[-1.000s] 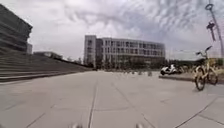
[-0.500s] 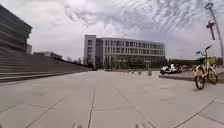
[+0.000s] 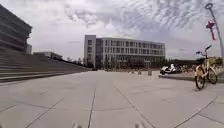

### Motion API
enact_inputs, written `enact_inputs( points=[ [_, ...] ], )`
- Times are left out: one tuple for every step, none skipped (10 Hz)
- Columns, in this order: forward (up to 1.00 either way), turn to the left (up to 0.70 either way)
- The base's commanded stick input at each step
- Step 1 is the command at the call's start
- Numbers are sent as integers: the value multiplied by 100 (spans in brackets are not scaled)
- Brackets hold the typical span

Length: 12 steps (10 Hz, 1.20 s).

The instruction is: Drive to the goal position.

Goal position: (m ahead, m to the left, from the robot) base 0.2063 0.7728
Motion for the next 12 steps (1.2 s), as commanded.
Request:
enact_inputs(
  points=[
    [0, -30],
    [0, 0],
    [0, 0],
    [0, 0],
    [0, 0],
    [0, 0],
    [0, 0],
    [0, 0],
    [0, 0],
    [0, 0],
    [0, -32],
    [0, -68]
  ],
)
